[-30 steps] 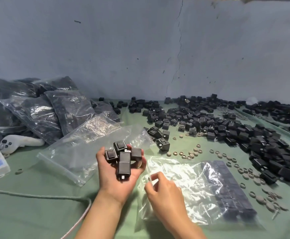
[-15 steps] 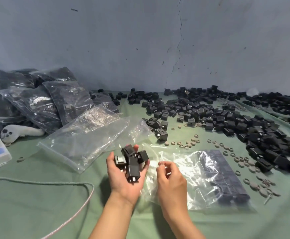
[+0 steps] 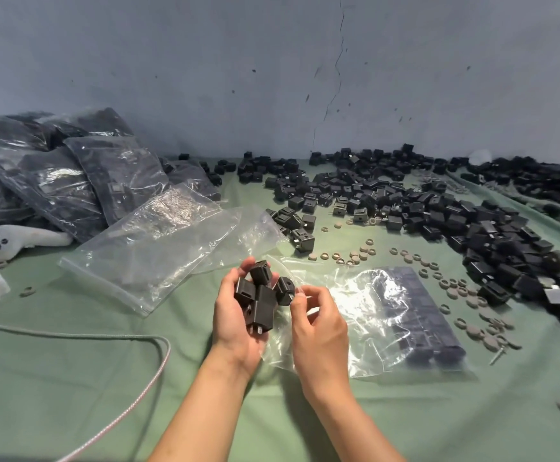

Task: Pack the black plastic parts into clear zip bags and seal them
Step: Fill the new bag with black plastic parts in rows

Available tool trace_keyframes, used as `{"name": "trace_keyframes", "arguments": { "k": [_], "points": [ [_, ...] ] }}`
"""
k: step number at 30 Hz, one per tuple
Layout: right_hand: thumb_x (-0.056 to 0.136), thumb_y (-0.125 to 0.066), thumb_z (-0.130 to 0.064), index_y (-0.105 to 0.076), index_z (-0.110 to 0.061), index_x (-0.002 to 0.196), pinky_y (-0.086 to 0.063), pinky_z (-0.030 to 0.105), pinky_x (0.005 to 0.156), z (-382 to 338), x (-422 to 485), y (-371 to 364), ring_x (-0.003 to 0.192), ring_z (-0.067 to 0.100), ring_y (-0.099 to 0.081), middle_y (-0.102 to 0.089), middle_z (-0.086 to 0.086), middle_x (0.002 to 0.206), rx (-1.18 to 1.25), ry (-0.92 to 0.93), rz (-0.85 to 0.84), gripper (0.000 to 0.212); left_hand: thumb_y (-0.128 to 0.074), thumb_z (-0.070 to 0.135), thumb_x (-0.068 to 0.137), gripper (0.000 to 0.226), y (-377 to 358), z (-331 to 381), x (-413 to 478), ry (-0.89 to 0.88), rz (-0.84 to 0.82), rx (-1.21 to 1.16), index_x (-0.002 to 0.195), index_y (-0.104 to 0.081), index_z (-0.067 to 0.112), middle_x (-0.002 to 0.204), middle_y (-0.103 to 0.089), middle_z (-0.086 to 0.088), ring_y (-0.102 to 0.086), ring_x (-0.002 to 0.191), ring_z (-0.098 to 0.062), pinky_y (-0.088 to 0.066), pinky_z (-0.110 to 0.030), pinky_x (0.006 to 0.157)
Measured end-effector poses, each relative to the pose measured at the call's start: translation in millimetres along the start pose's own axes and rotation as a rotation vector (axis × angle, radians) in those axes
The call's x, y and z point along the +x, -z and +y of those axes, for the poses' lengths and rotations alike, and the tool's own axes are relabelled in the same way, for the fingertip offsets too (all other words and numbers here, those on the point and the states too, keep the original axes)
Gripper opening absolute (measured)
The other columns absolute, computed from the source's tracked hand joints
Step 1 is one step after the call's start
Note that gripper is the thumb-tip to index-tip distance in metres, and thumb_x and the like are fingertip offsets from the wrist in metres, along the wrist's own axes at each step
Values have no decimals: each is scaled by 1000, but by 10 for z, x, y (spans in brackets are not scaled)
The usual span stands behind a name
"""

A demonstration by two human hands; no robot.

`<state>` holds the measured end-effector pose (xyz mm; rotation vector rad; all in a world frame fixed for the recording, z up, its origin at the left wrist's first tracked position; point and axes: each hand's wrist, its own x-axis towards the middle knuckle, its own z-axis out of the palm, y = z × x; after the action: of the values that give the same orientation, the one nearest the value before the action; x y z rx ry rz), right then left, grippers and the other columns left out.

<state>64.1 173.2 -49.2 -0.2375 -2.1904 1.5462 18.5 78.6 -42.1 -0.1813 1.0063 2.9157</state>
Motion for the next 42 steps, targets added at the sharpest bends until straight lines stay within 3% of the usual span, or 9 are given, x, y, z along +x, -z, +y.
{"name": "trace_keyframes", "arguments": {
  "k": [4,14,19,22,26,31,34,39,42],
  "points": [
    [101,-54,-34,-59,-30,94,-52,43,71,11,2,14,72,15,-61,-67,-8,86,20,22,31,9,-44,37,100,27,-13,11,1,43,24,-64,116,-59,20,110,-65,-12,-61,102,-29,-48,-43,93],
    [100,-55,-33,-60,-29,96,-52,42,71,35,-1,10,72,15,-62,-66,-10,87,19,38,38,8,-44,36,100,27,-3,23,4,54,46,-102,113,-60,18,111,-62,-16,-59,102,-30,-39,-49,108],
    [101,-55,-33,-61,-26,97,-50,39,73,41,12,3,75,14,-61,-66,-8,87,9,46,29,10,-47,34,98,24,-26,35,-2,41,34,-80,111,-61,20,102,-64,-13,-62,91,-27,-49,-43,93],
    [101,-55,-34,-61,-27,97,-49,36,73,50,9,5,76,10,-61,-66,-9,87,3,44,25,9,-49,35,97,23,-34,25,-8,27,35,-37,112,-60,22,100,-63,-13,-62,90,-24,-47,-45,99],
    [100,-55,-34,-60,-29,96,-50,35,74,52,-2,14,76,8,-61,-67,-10,88,6,55,25,7,-60,34,94,19,-52,-31,-38,-14,-18,61,108,-64,24,88,-64,-8,-65,75,-20,-50,-43,86],
    [99,-55,-37,-60,-27,98,-52,39,72,40,-28,17,73,6,-62,-66,-11,88,-17,95,34,11,-73,25,82,30,-95,-121,-87,-93,-86,262,110,-65,19,99,-59,-13,-55,94,-31,-39,-67,104],
    [96,-50,-40,-60,-26,100,-52,40,74,3,-48,5,75,7,-62,-64,-11,88,-60,133,55,18,-65,29,87,13,-106,-136,-128,-105,-102,372,99,-67,23,90,-63,-9,-62,85,-23,-57,-49,84],
    [98,-52,-38,-61,-26,106,-50,40,79,-109,-92,-1,80,17,-61,-65,-12,96,-206,226,32,17,-40,1,97,23,-76,-174,-79,-89,-72,376,103,-61,10,86,-69,-9,-69,79,-21,-57,-32,68],
    [98,-53,-40,-66,-29,111,-51,38,81,-247,-12,112,87,17,-66,-71,-11,100,-262,283,-52,21,-40,4,102,19,-113,-128,-51,-8,-151,361,104,-60,4,89,-69,-14,-71,75,-19,-56,-25,62]
  ]
}}
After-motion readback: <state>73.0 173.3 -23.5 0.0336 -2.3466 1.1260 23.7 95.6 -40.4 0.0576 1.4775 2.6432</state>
